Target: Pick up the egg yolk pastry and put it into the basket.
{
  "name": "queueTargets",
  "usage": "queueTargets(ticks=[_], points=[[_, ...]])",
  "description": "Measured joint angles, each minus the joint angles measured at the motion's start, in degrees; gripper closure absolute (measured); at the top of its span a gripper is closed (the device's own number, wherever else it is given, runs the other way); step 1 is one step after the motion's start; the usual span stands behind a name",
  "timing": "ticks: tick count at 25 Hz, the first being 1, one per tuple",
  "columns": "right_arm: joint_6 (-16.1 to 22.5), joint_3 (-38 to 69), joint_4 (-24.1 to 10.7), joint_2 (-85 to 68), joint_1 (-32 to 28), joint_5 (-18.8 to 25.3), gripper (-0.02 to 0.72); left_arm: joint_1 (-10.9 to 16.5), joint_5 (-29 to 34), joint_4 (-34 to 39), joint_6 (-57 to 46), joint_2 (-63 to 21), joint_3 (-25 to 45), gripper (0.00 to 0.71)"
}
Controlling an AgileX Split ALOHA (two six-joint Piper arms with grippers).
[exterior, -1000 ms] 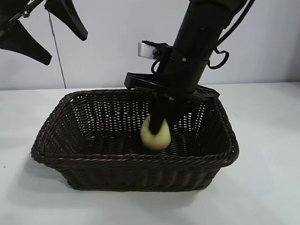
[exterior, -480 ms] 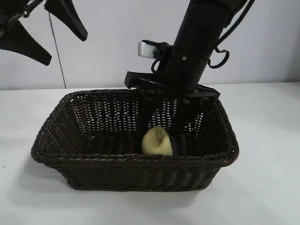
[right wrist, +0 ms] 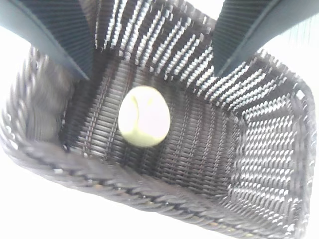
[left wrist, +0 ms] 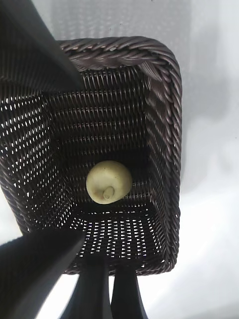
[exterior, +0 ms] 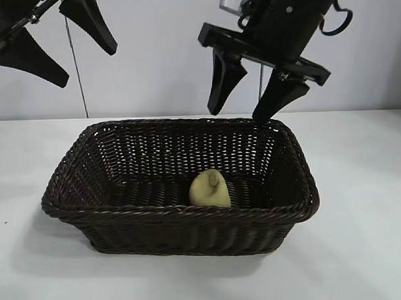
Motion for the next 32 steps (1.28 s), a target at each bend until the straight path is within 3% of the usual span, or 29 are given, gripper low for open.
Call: queueTargets(ticks=[9,22,32], points=[[-0.3,0.0,-0.1,-3.2,-0.9,3.7,0.208,0.0,0.0,0.0,0.0,0.0,0.0,0.161],[-0.4,0.0,-0.2,-3.2,-0.9,3.7,0.208,0.0,0.4,0.0,0.0,0.0,0.0,0.161],[-1.5,0.0,2.9,-4.4,-6.0,5.8,0.208,0.0,0.4,0.0,0.0,0.0,0.0,0.161]])
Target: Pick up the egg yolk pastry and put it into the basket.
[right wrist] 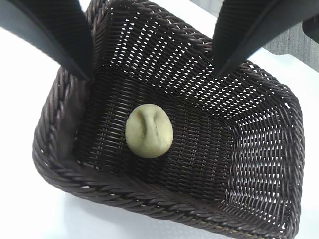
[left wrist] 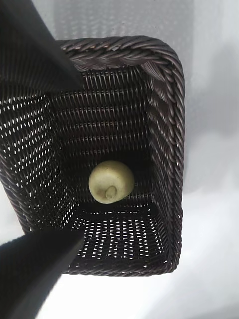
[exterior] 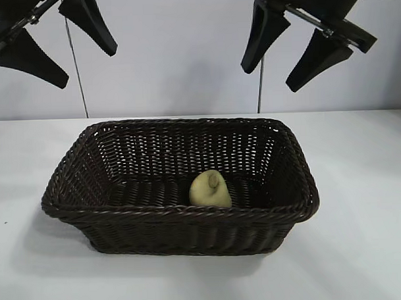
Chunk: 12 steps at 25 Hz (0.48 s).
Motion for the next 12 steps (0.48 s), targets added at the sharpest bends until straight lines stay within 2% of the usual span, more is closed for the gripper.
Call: queueTargets(ticks=[12], points=[[-0.9,0.0,0.3,0.0,0.0,0.1,0.208,0.0,0.0,0.0,0.0,0.0,0.0,0.161]])
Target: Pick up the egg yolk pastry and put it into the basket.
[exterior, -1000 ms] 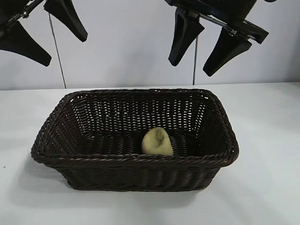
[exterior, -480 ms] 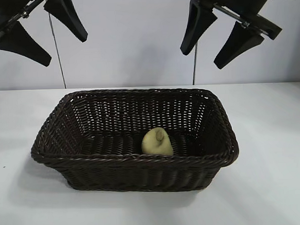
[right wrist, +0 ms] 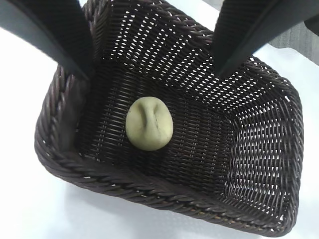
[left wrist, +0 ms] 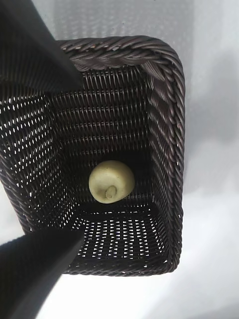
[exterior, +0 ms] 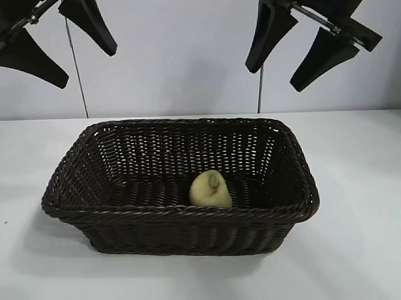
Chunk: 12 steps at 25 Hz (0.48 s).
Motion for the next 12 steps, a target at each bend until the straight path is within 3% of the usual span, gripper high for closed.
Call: queueTargets(ticks=[12], points=[[0.0,0.0,0.0,0.0,0.0,-1.1,0.208,0.0,0.0,0.0,0.0,0.0,0.0,0.161]])
